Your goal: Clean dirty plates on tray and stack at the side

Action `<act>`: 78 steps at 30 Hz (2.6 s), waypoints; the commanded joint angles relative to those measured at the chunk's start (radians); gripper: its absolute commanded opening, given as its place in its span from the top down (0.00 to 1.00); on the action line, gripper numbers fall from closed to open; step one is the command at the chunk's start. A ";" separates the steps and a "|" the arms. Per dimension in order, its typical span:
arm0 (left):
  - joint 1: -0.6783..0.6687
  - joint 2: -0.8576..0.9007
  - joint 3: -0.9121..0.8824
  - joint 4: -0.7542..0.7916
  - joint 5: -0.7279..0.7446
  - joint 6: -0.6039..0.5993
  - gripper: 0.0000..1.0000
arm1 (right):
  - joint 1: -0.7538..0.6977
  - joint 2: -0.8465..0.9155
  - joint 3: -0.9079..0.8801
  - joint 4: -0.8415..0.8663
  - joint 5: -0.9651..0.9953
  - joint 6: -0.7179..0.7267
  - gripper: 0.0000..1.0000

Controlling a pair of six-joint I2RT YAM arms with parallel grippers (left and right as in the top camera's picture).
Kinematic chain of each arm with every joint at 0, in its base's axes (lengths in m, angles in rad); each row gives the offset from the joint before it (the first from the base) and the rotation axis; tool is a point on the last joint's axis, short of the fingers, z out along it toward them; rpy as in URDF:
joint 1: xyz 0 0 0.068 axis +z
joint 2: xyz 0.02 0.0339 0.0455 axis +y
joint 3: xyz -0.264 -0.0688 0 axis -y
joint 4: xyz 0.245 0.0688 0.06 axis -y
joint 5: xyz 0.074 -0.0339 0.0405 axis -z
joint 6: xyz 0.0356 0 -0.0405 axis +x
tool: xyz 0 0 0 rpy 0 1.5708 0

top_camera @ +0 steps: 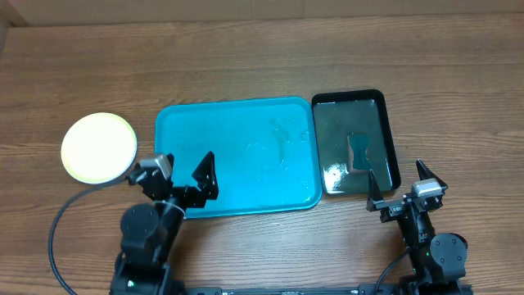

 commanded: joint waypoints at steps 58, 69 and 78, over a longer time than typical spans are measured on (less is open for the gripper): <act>0.157 -0.432 -0.277 -0.043 -0.085 0.435 0.00 | -0.003 -0.012 -0.011 0.003 0.002 -0.004 0.00; 0.156 -0.432 -0.277 -0.043 -0.085 0.435 0.00 | -0.003 -0.012 -0.011 0.003 0.002 -0.004 0.00; 0.157 -0.432 -0.277 -0.043 -0.085 0.434 0.00 | -0.003 -0.012 -0.011 0.003 0.002 -0.004 0.00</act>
